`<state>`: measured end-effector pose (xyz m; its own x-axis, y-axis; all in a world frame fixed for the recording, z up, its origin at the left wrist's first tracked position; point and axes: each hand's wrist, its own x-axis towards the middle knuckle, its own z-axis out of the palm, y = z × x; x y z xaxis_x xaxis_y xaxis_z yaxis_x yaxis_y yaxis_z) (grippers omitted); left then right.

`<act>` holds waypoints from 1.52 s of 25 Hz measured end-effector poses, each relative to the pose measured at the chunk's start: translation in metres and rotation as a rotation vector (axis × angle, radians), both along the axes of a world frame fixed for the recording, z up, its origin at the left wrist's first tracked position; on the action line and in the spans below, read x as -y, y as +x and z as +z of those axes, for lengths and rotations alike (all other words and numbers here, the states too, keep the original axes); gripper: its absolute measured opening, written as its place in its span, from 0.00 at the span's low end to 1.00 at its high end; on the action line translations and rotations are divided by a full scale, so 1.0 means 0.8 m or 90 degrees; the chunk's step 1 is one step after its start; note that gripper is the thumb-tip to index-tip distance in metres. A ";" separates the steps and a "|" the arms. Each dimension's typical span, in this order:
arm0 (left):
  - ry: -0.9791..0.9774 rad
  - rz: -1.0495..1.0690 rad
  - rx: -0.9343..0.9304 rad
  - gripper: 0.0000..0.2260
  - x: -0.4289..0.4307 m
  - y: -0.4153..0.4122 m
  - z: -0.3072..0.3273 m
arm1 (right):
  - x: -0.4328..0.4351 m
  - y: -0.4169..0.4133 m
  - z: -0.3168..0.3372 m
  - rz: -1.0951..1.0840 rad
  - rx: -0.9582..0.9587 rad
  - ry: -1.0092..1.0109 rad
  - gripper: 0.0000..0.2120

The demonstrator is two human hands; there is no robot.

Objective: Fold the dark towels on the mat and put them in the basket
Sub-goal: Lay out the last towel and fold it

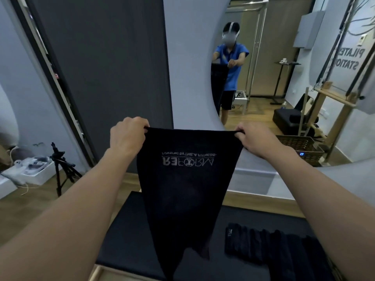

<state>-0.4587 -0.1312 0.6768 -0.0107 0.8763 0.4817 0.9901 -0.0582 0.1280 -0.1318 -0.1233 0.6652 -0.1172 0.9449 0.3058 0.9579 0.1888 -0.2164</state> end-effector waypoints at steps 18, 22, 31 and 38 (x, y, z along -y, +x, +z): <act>0.070 -0.021 0.639 0.10 -0.327 -0.019 -0.190 | -0.280 -0.035 -0.152 -0.188 -0.406 0.017 0.07; 0.065 -0.069 0.439 0.12 -0.347 -0.032 -0.235 | -0.290 -0.031 -0.184 -0.142 -0.389 -0.002 0.08; -0.070 -0.019 0.463 0.08 -0.198 -0.073 -0.375 | -0.152 -0.031 -0.324 -0.144 -0.525 -0.279 0.05; -0.311 0.054 0.405 0.09 -0.075 -0.080 -0.557 | -0.019 -0.033 -0.507 -0.231 -0.476 -0.458 0.08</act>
<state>-0.5227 -0.0715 0.2315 -0.2300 0.9702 -0.0761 0.7173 0.2219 0.6605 -0.1582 -0.1081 0.2596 0.1899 0.8716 -0.4519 0.5122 -0.4806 -0.7118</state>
